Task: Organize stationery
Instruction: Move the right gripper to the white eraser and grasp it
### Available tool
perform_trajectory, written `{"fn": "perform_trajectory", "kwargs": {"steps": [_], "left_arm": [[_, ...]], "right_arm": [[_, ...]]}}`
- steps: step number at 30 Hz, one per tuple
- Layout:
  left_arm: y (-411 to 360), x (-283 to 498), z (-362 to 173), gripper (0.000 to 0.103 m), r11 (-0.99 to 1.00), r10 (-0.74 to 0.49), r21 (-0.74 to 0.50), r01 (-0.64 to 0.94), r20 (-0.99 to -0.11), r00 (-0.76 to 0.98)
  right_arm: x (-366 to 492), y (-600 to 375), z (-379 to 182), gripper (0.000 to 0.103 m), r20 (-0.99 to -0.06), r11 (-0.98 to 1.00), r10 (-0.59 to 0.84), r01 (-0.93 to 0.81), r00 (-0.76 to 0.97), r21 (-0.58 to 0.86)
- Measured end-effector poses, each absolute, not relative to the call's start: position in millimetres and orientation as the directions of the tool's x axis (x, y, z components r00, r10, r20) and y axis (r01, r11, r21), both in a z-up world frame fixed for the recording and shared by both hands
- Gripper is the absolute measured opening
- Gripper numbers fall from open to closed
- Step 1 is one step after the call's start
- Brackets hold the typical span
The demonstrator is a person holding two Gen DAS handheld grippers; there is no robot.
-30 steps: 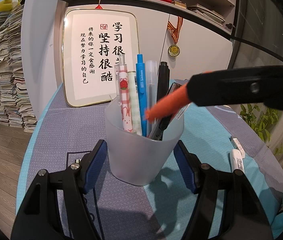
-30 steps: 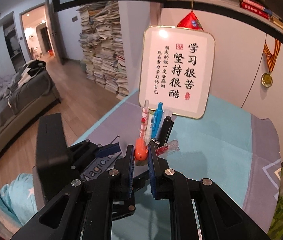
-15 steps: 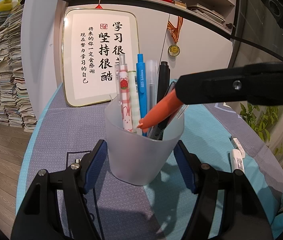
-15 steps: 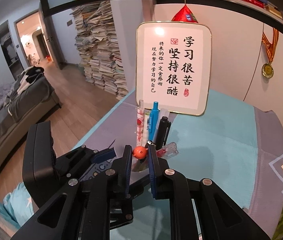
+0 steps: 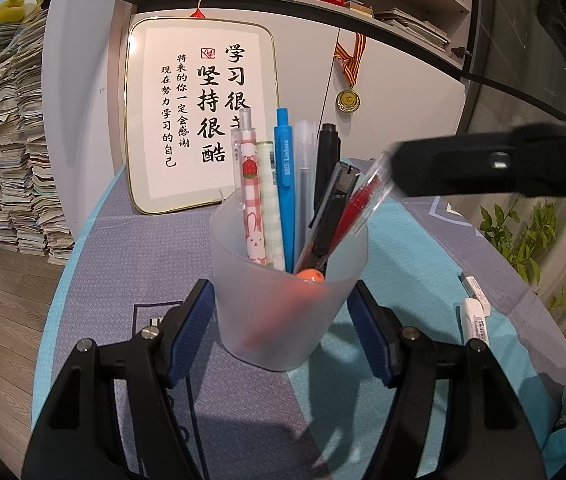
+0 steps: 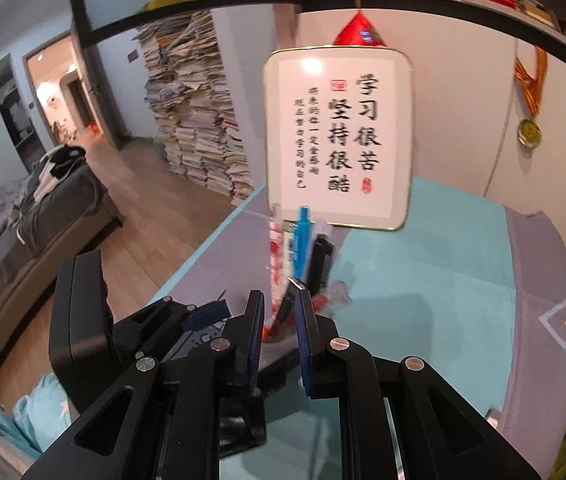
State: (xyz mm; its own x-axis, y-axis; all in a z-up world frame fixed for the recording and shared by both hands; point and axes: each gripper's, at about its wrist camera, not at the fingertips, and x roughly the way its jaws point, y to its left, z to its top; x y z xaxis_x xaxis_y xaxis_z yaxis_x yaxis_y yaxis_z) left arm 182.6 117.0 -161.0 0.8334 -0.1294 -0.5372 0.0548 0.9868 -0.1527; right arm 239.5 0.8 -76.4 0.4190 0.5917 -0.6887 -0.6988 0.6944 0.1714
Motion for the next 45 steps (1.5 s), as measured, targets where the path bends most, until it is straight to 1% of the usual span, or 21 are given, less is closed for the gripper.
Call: {"fn": "perform_trajectory", "kwargs": {"steps": [3, 5, 6, 7, 10, 14, 18, 28, 38, 39, 40, 42, 45], "left_arm": [[117, 182, -161, 0.068, 0.987, -0.129, -0.152, 0.055, -0.538, 0.833], [117, 183, -161, 0.068, 0.987, -0.129, -0.152, 0.055, -0.537, 0.834], [117, 182, -161, 0.068, 0.987, -0.129, -0.152, 0.055, -0.537, 0.834], [117, 182, -161, 0.068, 0.987, -0.129, -0.152, 0.055, -0.536, 0.834], [117, 182, -161, 0.068, 0.987, -0.128, -0.150, 0.055, -0.536, 0.834], [117, 182, -161, 0.068, 0.987, -0.128, -0.150, 0.055, -0.536, 0.835], [117, 181, -161, 0.068, 0.987, -0.128, -0.151, 0.055, -0.536, 0.835], [117, 181, -161, 0.068, 0.987, -0.129, -0.150, 0.056, -0.537, 0.834], [117, 181, -161, 0.068, 0.987, -0.129, -0.151, 0.056, -0.537, 0.834], [117, 181, -161, 0.068, 0.987, -0.129, -0.151, 0.056, -0.537, 0.834], [117, 181, -161, 0.068, 0.987, -0.129, -0.150, 0.056, -0.537, 0.834], [117, 181, -161, 0.068, 0.987, -0.129, -0.151, 0.056, -0.536, 0.834], [117, 181, -161, 0.068, 0.987, -0.129, -0.151, 0.056, -0.537, 0.834]], "right_arm": [[244, -29, -80, 0.016, -0.701, 0.746, 0.559, -0.639, 0.444, 0.190], [250, -52, -88, 0.026, -0.723, 0.798, 0.505, -0.574, 0.471, 0.183], [252, -66, -95, 0.036, -0.736, 0.832, 0.464, -0.528, 0.493, 0.170], [255, -81, -103, 0.043, -0.748, 0.865, 0.417, -0.479, 0.517, 0.150], [261, -115, -123, 0.045, -0.786, 0.922, 0.320, -0.365, 0.528, 0.130], [270, -153, -157, 0.045, -0.847, 0.953, 0.287, -0.225, 0.447, 0.204], [279, -166, -178, 0.045, -0.881, 0.977, 0.208, -0.140, 0.424, 0.164], [297, -163, -181, 0.045, -0.881, 0.977, 0.207, -0.136, 0.426, 0.164], [303, -145, -185, 0.044, -0.891, 0.979, 0.161, -0.183, 0.425, 0.090], [303, -144, -186, 0.038, -0.892, 0.979, 0.158, -0.186, 0.424, 0.085], [304, -143, -187, 0.029, -0.894, 0.978, 0.159, -0.190, 0.420, 0.085], [305, -143, -190, 0.017, -0.897, 0.978, 0.158, -0.189, 0.413, 0.086], [304, -146, -188, 0.017, -0.891, 0.978, 0.175, -0.180, 0.419, 0.107]]}}
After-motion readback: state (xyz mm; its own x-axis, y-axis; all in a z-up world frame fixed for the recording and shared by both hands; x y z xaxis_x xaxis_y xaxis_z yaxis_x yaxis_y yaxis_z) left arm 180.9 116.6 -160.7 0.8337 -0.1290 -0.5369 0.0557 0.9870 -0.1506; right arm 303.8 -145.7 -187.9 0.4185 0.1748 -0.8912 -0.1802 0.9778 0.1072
